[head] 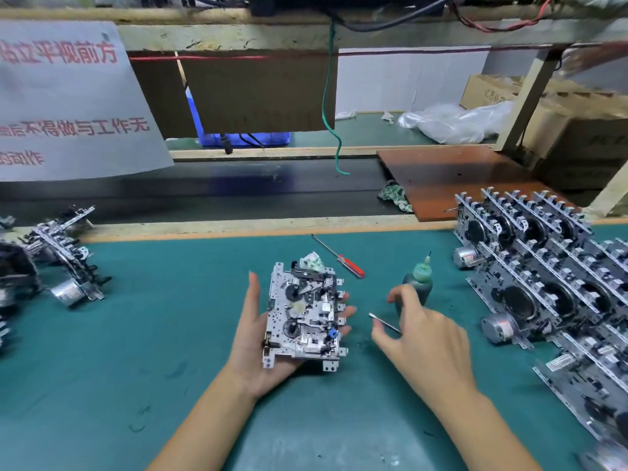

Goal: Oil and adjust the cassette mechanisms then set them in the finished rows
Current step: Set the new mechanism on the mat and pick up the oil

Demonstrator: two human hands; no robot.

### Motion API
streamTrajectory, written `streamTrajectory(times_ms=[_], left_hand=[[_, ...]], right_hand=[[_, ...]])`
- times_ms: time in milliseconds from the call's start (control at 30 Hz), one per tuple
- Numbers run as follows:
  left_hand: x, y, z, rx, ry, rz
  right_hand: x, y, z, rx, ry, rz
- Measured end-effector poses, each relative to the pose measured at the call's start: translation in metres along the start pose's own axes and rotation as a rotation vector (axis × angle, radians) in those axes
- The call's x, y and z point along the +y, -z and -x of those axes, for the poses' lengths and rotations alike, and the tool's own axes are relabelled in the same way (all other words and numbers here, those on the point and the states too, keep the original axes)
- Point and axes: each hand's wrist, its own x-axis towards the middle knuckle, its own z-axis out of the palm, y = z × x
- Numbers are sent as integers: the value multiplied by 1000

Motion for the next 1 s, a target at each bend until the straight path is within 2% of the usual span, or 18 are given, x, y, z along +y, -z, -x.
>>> streamTrajectory(times_ms=[100,200,267,333,400,433,533,633,700,767,1000], left_hand=[[-5,1,-3,27,69,24],[-6,2,-3,-6,139,41],[-8,3,-4,-8,176,42],[-9,6,-5,1,196,14],[-9,8,-5,11,216,-1],[-9,10,-6,16,226,5],[-9,9,-6,38,240,-19],[-9,9,-7,75,238,-19],[-10,9,-7,103,242,12],[-10,10,-8,125,256,7],[-11,9,-11,192,265,-29]], right_hand=[[1,-4,2,-164,-38,187],[3,-3,-1,-192,52,246],[8,-2,-4,-193,97,174],[11,-1,-5,-245,66,-196],[6,2,-6,-394,-14,-682],[5,2,-7,-430,-50,-814],[8,5,-10,-471,-170,-902],[11,13,-13,-671,-245,-1102],[6,17,-10,-826,-198,-1131],[1,16,-7,-899,-168,-1088],[-4,10,-3,-924,-143,-984]])
